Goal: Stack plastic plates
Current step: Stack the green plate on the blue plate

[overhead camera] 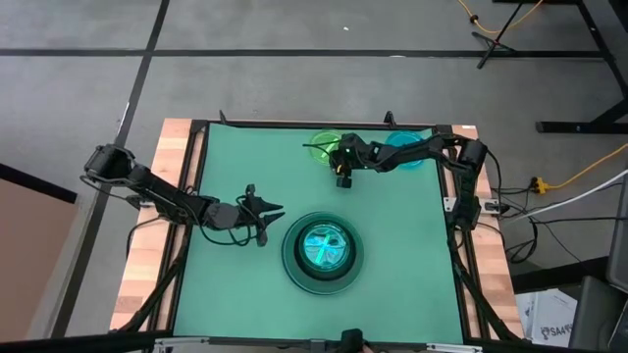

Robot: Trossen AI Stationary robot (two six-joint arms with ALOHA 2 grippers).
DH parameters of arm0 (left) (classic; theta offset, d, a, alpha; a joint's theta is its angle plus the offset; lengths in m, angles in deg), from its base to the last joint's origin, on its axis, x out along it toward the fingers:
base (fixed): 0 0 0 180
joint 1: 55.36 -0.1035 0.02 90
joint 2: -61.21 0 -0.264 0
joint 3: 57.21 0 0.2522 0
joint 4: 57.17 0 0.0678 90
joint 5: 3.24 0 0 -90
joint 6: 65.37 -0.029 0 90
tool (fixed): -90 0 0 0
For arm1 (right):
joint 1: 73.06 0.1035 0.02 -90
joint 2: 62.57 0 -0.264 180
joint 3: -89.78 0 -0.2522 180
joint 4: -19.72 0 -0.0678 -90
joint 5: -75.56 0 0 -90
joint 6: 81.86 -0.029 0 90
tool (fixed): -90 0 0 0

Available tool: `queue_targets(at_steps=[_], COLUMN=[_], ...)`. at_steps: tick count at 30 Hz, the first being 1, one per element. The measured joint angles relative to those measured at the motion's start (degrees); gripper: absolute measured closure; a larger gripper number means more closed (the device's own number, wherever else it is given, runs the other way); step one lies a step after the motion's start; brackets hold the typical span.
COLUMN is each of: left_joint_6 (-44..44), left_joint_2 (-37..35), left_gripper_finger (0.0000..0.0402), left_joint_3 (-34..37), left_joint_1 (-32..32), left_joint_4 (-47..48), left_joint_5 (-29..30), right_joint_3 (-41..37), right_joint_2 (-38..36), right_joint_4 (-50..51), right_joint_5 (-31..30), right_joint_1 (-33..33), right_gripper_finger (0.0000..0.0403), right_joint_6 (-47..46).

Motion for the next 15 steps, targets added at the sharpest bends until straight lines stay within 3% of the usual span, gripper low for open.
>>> queue_targets(at_steps=[9, 15], left_joint_6=[0.0, 0.04], left_joint_2=[0.0, 0.0], left_gripper_finger=[0.0315, 0.0315], left_joint_3=[0.0, 0.0], left_joint_1=[0.0, 0.0], left_joint_4=[-0.02, -0.02], left_joint_5=[-0.03, -0.12], right_joint_3=[-0.08, -0.09], right_joint_2=[0.13, 0.1], right_joint_4=[-0.02, 0.02], right_joint_5=[0.12, -1.73], right_joint_1=[0.04, 0.94], right_gripper_finger=[0.0391, 0.0396], right_joint_6=[1.02, 1.99])
